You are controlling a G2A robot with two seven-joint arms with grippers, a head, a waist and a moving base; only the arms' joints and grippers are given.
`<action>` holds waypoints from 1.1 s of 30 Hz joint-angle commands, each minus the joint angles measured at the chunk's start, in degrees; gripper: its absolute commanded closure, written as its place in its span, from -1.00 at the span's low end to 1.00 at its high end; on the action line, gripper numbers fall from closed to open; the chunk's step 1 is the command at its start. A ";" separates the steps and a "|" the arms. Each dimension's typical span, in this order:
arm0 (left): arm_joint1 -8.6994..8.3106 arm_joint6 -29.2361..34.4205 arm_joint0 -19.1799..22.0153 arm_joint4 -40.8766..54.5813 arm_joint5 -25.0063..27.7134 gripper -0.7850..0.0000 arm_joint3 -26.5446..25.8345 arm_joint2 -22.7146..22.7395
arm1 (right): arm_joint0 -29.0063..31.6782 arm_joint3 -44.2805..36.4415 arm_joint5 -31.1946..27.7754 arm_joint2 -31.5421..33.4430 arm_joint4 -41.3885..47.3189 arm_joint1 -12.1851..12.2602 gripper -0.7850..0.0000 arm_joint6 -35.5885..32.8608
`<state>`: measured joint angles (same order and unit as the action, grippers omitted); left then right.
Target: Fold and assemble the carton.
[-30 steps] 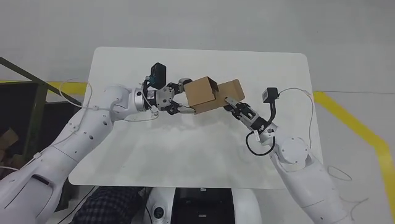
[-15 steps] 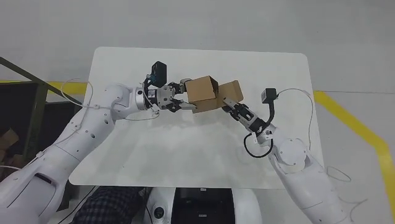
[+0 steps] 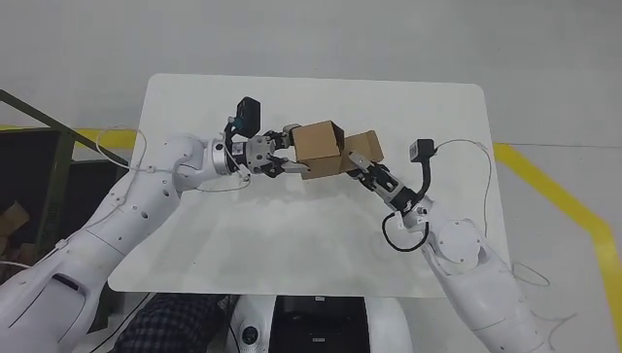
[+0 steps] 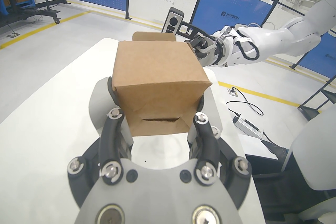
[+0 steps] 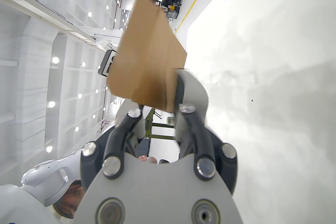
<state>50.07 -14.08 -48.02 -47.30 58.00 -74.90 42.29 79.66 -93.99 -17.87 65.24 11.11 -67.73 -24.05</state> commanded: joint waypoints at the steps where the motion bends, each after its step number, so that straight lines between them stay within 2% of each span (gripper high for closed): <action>1: -0.11 -0.23 -0.01 0.06 0.00 0.15 0.09 -0.18 | 0.15 -0.17 -0.58 0.33 0.24 0.01 -1.00 -0.10; 5: -0.36 -0.94 -0.01 0.09 0.00 0.18 0.04 -0.51 | 0.56 -0.58 -1.96 1.07 1.08 0.04 -1.00 -0.63; 8: -0.62 -1.77 -0.07 -0.12 0.00 0.23 -0.11 -0.61 | 0.62 -0.20 -3.60 1.57 6.09 0.00 -1.00 -3.36; 10: -0.80 -2.39 -0.17 -0.41 0.00 0.25 -0.21 -0.71 | 0.79 0.03 -4.64 1.57 14.97 -0.15 -1.00 -7.52; 12: -0.99 -2.99 -0.30 -0.83 0.00 0.26 -0.28 -0.83 | -0.13 2.32 -4.49 3.41 18.46 0.12 -1.00 -11.31; 14: -1.16 -3.62 -0.41 -1.28 0.00 0.29 -0.29 -1.01 | -0.28 3.17 -3.16 3.00 30.07 -0.15 -1.00 -17.64; 16: -1.30 -4.28 -0.53 -1.63 0.00 0.30 -0.20 -1.29 | -1.98 7.05 -2.51 4.12 29.49 0.06 -0.97 -20.24; 18: -1.40 -4.77 -0.51 -1.98 0.00 0.30 -0.14 -1.62 | -2.78 8.50 -0.95 2.93 37.25 -0.40 -0.72 -24.67; 19: -1.45 -4.99 -0.50 -2.15 0.00 0.30 -0.12 -1.78 | -3.61 10.08 -1.57 3.07 37.42 -0.46 -0.61 -25.58; 21: -1.56 -5.51 -0.45 -2.40 0.00 0.31 -0.14 -2.00 | -4.37 11.88 -1.58 2.22 43.14 -0.99 -0.48 -28.14; 23: -1.72 -6.15 -0.42 -2.71 0.00 0.32 -0.17 -2.11 | -5.86 14.81 -2.54 2.26 42.86 -1.16 -0.39 -29.05; 27: -2.09 -7.22 -0.53 -3.33 0.00 0.35 -0.57 -2.29 | -7.86 17.74 -1.76 1.83 43.44 -1.49 0.03 -30.60; 30: -2.39 -7.69 -0.54 -4.03 0.00 0.36 -1.02 -2.58 | -10.04 19.41 0.60 1.79 40.52 -1.40 0.17 -31.77; 33: -2.64 -8.17 -0.44 -4.37 0.00 0.36 -1.46 -3.00 | -11.85 20.09 3.05 1.90 37.61 -1.23 0.20 -32.49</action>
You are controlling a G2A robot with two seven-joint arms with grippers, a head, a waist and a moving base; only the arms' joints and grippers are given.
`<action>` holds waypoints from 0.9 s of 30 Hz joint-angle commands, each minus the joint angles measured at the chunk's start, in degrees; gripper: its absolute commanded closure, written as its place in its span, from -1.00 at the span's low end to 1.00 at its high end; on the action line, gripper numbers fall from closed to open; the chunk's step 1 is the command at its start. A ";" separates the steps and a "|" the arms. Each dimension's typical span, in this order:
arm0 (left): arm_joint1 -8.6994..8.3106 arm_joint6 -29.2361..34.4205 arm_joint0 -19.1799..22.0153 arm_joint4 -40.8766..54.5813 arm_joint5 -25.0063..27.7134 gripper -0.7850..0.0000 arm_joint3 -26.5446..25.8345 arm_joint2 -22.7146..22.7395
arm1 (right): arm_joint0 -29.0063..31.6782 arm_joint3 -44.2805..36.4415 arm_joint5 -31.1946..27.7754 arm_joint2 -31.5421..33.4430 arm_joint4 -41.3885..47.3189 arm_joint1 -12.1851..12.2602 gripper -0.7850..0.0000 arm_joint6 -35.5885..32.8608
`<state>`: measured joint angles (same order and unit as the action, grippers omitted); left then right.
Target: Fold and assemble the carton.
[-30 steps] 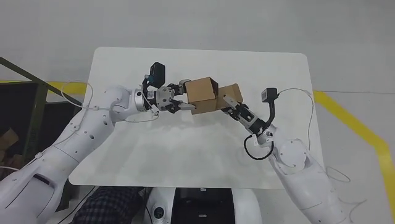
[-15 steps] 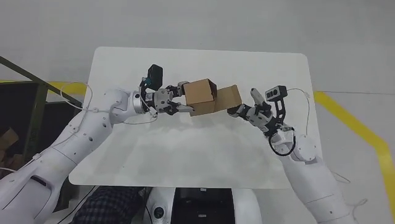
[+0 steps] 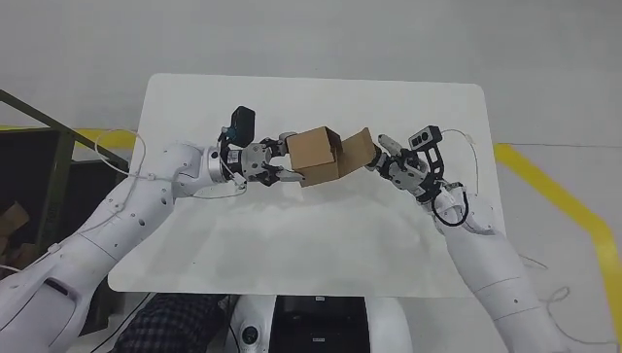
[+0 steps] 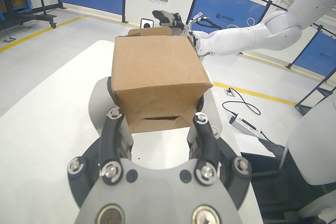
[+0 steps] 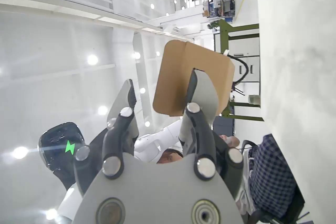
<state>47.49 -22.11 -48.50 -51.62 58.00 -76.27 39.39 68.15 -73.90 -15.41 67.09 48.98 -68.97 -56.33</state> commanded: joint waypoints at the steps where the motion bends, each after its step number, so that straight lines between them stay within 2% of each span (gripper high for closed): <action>1: -0.14 -0.32 0.09 -0.10 0.00 0.36 -0.23 -0.23 | -0.75 0.12 1.41 0.16 -0.54 0.06 0.22 -0.62; 5: -0.49 -1.05 0.31 -0.44 0.00 0.37 -0.51 -0.59 | -1.81 -0.06 3.64 0.84 -1.27 0.25 0.23 -2.09; 9: -0.77 -1.59 0.49 -0.74 0.00 0.37 -0.60 -0.92 | -1.86 -0.76 6.18 1.32 2.42 0.20 0.25 -4.98; 20: -1.32 -2.19 1.18 -1.15 0.00 0.37 -1.07 -1.93 | -2.75 -0.90 8.95 0.60 -1.60 0.28 0.63 -5.61; 27: -1.60 -2.19 1.55 -1.41 0.00 0.37 -1.10 -2.24 | -3.11 -1.98 9.90 0.37 -3.45 0.32 0.62 -5.62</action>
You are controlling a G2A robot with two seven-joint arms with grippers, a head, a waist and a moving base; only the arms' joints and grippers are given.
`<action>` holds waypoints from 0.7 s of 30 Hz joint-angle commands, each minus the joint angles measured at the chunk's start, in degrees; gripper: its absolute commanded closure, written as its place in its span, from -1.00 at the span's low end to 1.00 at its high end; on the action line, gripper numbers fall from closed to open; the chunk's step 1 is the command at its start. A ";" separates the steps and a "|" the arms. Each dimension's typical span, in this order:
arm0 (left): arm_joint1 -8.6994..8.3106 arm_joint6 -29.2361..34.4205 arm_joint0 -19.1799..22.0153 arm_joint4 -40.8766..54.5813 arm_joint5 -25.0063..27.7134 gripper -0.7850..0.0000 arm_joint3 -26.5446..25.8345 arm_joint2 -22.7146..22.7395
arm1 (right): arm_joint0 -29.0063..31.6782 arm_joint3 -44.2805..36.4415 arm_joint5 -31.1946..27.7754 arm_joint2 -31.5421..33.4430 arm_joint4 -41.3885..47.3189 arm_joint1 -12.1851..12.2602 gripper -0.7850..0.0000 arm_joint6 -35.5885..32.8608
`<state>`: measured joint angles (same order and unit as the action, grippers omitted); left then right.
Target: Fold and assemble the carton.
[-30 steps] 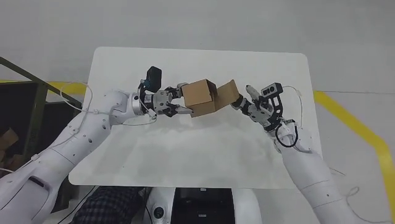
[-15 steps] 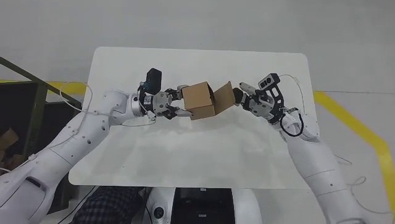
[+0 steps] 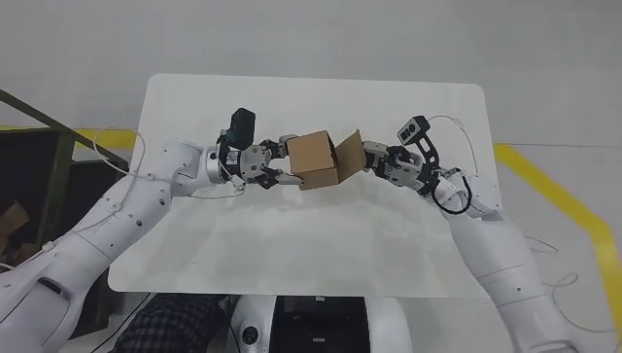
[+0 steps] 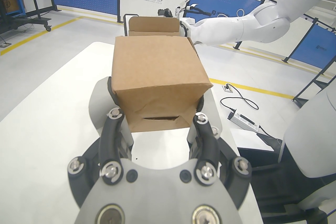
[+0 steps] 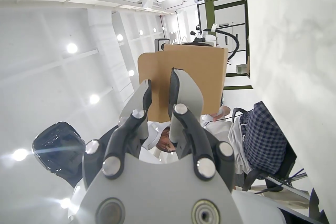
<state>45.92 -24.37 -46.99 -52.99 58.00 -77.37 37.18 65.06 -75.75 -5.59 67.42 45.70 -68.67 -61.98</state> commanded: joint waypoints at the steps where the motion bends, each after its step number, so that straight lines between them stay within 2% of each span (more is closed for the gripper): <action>1: -0.07 0.15 0.05 -0.03 0.00 0.36 0.00 -0.09 | -0.16 -0.37 0.09 0.15 -0.98 0.08 0.60 0.13; 11: -0.09 2.20 0.75 0.58 0.00 0.36 0.22 -0.81 | -0.40 -3.44 2.73 1.06 -8.43 0.93 0.54 0.63; 15: -0.06 3.11 0.98 0.67 0.00 0.37 0.38 -0.91 | -0.24 -4.49 3.48 1.25 -9.51 1.13 0.36 0.71; 21: 0.08 4.15 1.11 1.05 0.00 0.39 0.41 -1.02 | -0.14 -5.69 4.36 1.23 -11.29 1.39 0.33 0.42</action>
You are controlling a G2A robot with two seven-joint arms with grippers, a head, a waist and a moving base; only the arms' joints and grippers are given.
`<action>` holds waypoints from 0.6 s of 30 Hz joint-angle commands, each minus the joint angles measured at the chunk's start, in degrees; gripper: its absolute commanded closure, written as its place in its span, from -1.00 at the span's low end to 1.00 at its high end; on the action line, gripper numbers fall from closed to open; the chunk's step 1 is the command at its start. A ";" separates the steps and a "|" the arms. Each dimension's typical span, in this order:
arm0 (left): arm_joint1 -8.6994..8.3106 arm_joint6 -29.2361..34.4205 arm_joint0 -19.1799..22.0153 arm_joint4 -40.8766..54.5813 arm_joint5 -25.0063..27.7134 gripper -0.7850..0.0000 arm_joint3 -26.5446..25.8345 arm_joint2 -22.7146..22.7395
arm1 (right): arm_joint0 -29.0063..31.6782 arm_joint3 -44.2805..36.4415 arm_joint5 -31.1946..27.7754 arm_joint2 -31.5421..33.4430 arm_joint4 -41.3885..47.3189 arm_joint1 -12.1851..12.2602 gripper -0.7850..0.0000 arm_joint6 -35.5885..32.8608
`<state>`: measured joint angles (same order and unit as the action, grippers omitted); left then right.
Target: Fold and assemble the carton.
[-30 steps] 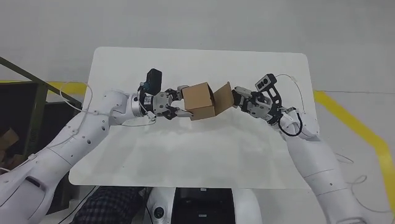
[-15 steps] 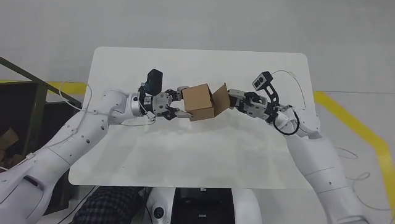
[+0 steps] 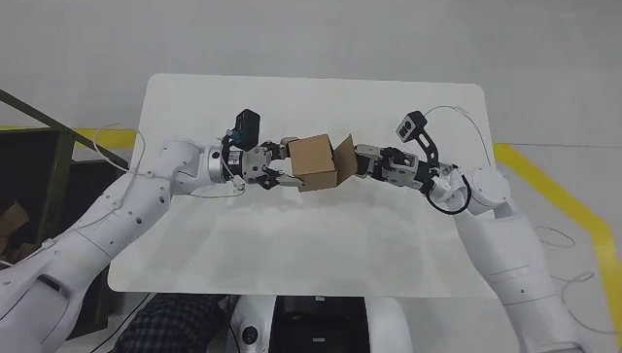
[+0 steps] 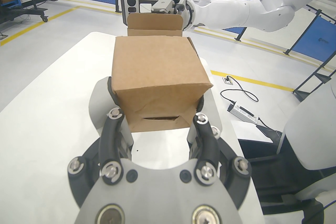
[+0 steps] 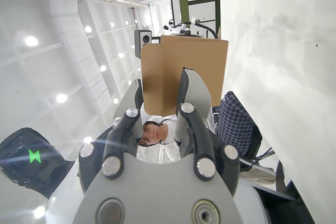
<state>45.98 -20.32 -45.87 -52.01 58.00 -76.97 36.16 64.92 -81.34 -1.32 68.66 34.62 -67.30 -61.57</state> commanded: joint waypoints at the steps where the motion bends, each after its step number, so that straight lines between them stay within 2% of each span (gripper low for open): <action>1: 0.03 0.29 0.04 0.06 0.00 0.39 0.00 0.03 | 0.03 -0.23 0.29 -0.07 -0.47 0.06 0.33 0.04; 6: 0.09 0.91 0.05 0.11 0.00 0.40 -0.29 0.16 | -0.05 -0.72 0.90 -0.29 -1.70 0.21 0.40 0.07; 18: 0.20 2.55 -0.26 0.35 0.00 0.44 -0.31 0.78 | -0.78 -2.13 2.03 -0.99 -6.89 0.63 0.29 1.11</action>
<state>46.17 -17.88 -46.13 -51.74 58.00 -77.29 36.91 64.20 -83.33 0.55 67.70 28.13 -66.71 -60.47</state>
